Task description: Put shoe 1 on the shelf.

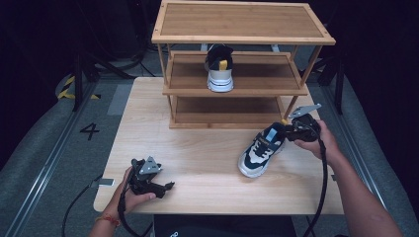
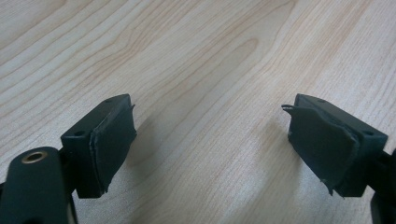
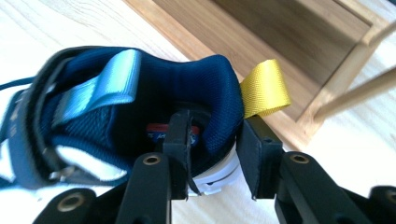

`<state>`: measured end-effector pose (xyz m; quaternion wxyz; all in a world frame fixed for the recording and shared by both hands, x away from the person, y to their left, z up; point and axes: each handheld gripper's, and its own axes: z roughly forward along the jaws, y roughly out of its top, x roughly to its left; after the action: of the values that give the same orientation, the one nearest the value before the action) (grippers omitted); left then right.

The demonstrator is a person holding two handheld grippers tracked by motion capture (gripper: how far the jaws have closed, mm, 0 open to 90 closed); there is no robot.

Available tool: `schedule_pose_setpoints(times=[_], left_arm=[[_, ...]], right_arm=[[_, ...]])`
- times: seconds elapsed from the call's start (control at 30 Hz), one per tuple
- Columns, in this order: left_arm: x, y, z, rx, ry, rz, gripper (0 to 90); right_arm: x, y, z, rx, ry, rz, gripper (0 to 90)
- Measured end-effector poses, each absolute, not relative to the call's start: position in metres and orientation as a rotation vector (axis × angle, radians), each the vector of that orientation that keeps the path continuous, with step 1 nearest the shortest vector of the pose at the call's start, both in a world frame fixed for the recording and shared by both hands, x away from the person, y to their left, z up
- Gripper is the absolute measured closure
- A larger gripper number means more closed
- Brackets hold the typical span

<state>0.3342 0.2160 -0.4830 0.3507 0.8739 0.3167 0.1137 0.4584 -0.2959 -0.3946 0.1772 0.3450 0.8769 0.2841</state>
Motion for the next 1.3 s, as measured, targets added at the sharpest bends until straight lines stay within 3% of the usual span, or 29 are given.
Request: schedule_pose_setpoints(times=[0.43,0.57,0.8,0.93,0.97,1.17,1.3], left_arm=[[0.333,0.215,-0.482,2.259,0.846,0.321,15.1],[0.333,0.215,-0.483,2.258,0.848,0.321,15.1],[0.334,0.215,-0.482,2.258,0.847,0.322,15.1],[0.333,0.215,-0.482,2.259,0.848,0.322,15.1],[0.333,0.215,-0.482,2.258,0.849,0.321,15.1],[0.334,0.215,-0.482,2.260,0.849,0.317,15.0],[0.334,0.215,-0.482,2.260,0.848,0.316,15.0]], right_arm=[[0.430,-0.317,-0.385,1.054,2.564,0.745,53.2],[0.429,-0.318,-0.386,1.010,2.589,0.739,36.4],[0.431,-0.326,-0.399,0.983,2.593,0.817,21.8],[0.434,-0.338,-0.410,0.995,2.617,0.921,19.6],[0.433,-0.341,-0.414,0.979,2.633,0.912,23.0],[0.435,-0.339,-0.433,0.896,2.655,0.810,23.3],[0.444,-0.334,-0.444,0.888,2.687,0.841,15.9]])
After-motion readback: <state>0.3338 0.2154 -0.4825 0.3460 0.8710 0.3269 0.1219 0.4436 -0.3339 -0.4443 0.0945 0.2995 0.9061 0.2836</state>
